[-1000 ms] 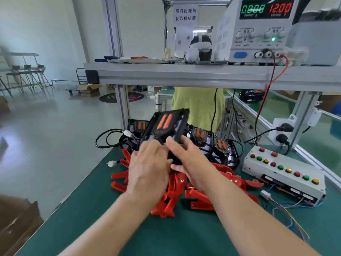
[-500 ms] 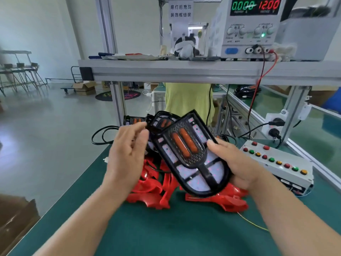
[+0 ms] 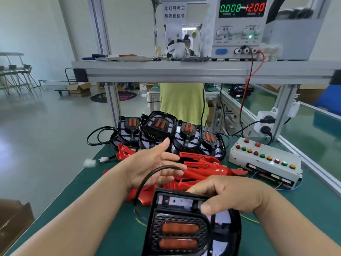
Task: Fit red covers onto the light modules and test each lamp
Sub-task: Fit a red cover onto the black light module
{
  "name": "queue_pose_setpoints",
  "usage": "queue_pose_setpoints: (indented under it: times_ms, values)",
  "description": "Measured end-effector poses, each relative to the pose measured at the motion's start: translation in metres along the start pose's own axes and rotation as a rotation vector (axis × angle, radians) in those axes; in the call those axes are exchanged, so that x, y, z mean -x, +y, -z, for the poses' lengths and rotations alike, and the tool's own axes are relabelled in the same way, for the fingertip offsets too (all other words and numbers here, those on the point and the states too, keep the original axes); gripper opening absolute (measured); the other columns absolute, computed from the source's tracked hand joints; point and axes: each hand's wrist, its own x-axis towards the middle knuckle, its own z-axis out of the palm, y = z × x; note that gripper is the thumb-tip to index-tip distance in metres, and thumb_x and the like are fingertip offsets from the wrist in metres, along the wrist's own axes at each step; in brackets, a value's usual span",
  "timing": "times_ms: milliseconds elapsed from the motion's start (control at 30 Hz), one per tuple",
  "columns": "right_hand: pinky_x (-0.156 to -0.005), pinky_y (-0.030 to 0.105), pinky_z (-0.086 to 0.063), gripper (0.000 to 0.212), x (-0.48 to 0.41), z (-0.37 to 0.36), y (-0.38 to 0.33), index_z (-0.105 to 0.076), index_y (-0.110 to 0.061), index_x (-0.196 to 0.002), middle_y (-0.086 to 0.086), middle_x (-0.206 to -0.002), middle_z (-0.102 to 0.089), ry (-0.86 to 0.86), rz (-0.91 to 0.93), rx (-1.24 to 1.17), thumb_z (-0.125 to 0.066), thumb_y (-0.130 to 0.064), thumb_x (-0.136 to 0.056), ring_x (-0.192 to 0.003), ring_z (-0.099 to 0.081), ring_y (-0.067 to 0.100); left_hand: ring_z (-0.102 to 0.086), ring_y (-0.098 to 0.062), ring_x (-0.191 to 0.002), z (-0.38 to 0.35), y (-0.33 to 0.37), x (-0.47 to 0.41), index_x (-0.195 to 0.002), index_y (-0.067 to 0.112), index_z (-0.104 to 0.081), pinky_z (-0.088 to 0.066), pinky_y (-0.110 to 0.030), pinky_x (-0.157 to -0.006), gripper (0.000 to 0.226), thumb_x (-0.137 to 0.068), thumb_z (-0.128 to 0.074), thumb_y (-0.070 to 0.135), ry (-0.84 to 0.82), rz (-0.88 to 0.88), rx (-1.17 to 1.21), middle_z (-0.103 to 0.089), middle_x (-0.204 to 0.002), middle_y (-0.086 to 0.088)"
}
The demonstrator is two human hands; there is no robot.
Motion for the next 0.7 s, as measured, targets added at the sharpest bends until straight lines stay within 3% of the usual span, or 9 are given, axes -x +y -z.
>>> queue_pose_setpoints:
  times_ms: [67, 133, 200, 267, 400, 500, 600, 700]
  values:
    - [-0.102, 0.034, -0.045, 0.036, 0.001, 0.002, -0.002, -0.066, -0.010, -0.126, 0.004, -0.123, -0.068, 0.017, -0.036, 0.023, -0.062, -0.020, -0.092, -0.114, -0.062, 0.018, -0.070, -0.015, -0.085, -0.007, 0.009, 0.007, -0.134, 0.004, -0.050, -0.058, -0.022, -0.063, 0.061, -0.095, -0.053, 0.051, -0.095, -0.030, -0.182, -0.069, -0.123, -0.015]
    - [-0.093, 0.027, -0.049, 0.032, 0.006, 0.006, -0.004, -0.072, -0.014, -0.117, -0.003, -0.110, -0.072, 0.075, -0.049, 0.033, -0.068, -0.022, -0.086, -0.101, -0.065, 0.012, -0.067, -0.012, -0.079, -0.011, 0.014, 0.013, -0.127, 0.005, -0.059, -0.054, -0.020, -0.065, 0.037, -0.094, -0.066, 0.022, -0.119, -0.101, -0.349, -0.071, -0.118, -0.013]
    - [-0.090, 0.027, -0.048, 0.033, 0.014, 0.013, -0.003, -0.078, -0.020, -0.107, -0.006, -0.102, -0.067, 0.186, -0.035, 0.081, -0.076, -0.028, -0.076, -0.095, -0.063, 0.010, -0.065, -0.011, -0.076, -0.014, 0.016, 0.018, -0.119, 0.006, -0.066, -0.053, -0.022, -0.069, 0.031, -0.089, -0.065, 0.000, -0.119, -0.169, -0.439, -0.072, -0.113, -0.013]
    - [-0.096, 0.033, -0.048, 0.038, 0.022, 0.019, -0.001, -0.080, -0.019, -0.102, -0.006, -0.102, -0.061, 0.291, -0.020, 0.104, -0.081, -0.033, -0.066, -0.097, -0.060, 0.013, -0.062, -0.010, -0.072, -0.016, 0.016, 0.024, -0.113, 0.006, -0.069, -0.051, -0.023, -0.071, 0.028, -0.090, -0.059, -0.007, -0.100, -0.243, -0.464, -0.073, -0.109, -0.014]
    - [-0.117, 0.041, -0.036, 0.041, 0.028, 0.022, 0.005, -0.079, -0.011, -0.104, -0.013, -0.136, -0.056, 0.369, -0.002, 0.048, -0.083, -0.024, -0.065, -0.129, -0.052, 0.007, -0.056, -0.009, -0.062, -0.020, 0.011, 0.032, -0.104, 0.006, -0.073, -0.049, -0.019, -0.061, 0.026, -0.086, -0.057, -0.004, -0.157, -0.461, -0.241, -0.071, -0.100, -0.016]
    - [-0.117, 0.038, -0.035, 0.038, 0.028, 0.020, 0.008, -0.077, -0.010, -0.110, -0.005, -0.146, -0.055, 0.313, -0.003, 0.011, -0.078, -0.014, -0.072, -0.137, -0.048, 0.009, -0.054, -0.010, -0.061, -0.019, 0.004, 0.031, -0.104, 0.007, -0.073, -0.050, -0.020, -0.060, 0.025, -0.086, -0.057, 0.000, -0.273, -0.670, 0.069, -0.067, -0.093, -0.012]
    - [-0.098, 0.036, -0.050, 0.043, 0.031, 0.018, 0.015, -0.075, -0.006, -0.114, 0.011, -0.120, -0.071, 0.253, -0.042, -0.061, -0.076, -0.019, -0.073, -0.110, -0.067, 0.021, -0.056, -0.010, -0.061, -0.006, -0.005, 0.027, -0.099, 0.010, -0.074, -0.052, -0.020, -0.061, 0.025, -0.087, -0.056, -0.001, -0.131, -0.797, 0.210, -0.068, -0.090, -0.009]
    - [-0.088, 0.032, -0.053, 0.039, 0.036, 0.022, 0.019, -0.076, -0.009, -0.109, 0.012, -0.106, -0.074, 0.297, -0.082, -0.088, -0.076, -0.024, -0.073, -0.095, -0.070, 0.020, -0.063, -0.014, -0.067, 0.011, -0.023, 0.025, -0.092, 0.021, -0.077, -0.055, -0.020, -0.065, 0.038, -0.092, -0.051, -0.007, 0.248, -0.788, -0.121, -0.074, -0.092, -0.007]
